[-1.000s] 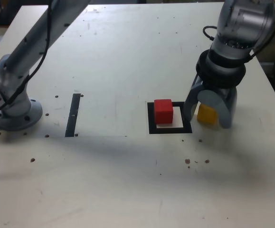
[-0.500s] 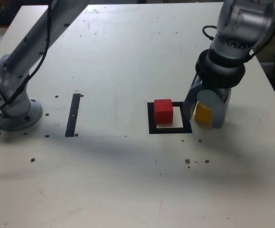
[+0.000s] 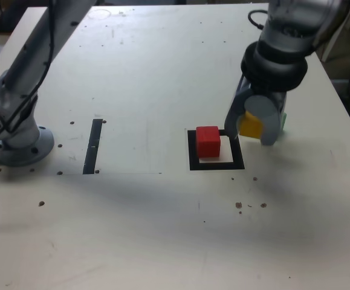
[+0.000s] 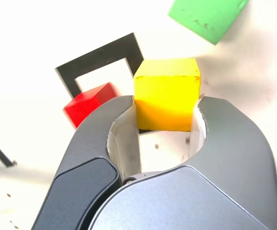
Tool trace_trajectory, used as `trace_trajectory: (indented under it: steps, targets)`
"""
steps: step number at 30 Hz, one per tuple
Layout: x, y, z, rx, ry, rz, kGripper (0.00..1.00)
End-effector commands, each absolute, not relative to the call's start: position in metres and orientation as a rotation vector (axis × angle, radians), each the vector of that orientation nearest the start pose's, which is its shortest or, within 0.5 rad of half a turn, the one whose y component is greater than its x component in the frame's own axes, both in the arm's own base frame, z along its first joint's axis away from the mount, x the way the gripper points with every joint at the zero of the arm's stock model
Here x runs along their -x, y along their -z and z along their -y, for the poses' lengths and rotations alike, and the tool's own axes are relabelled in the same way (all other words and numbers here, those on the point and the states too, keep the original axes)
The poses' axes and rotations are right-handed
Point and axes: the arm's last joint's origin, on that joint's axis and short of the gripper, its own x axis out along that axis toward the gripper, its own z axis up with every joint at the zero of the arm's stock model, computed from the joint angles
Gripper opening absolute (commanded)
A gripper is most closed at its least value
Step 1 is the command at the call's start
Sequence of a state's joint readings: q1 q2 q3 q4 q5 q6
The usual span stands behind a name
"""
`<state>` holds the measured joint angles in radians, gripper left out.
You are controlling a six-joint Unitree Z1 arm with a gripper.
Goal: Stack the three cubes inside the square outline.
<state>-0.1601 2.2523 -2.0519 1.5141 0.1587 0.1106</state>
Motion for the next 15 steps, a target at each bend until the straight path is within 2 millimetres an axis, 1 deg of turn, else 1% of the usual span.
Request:
trace_trajectory:
  steps: [1,4,7,11,15]
  targets:
    - [-0.415,-0.283,0.063,-0.336,0.059,-1.682,0.28]
    - [-0.401,-0.298,0.067,-0.281,-0.004,-1.663,0.28]
    - [-0.391,-0.305,0.07,-0.226,-0.047,-1.661,0.28]
    - [-0.38,-0.305,0.071,-0.161,-0.092,-1.676,0.28]
    - [-0.374,-0.303,0.07,-0.127,-0.123,-1.688,0.28]
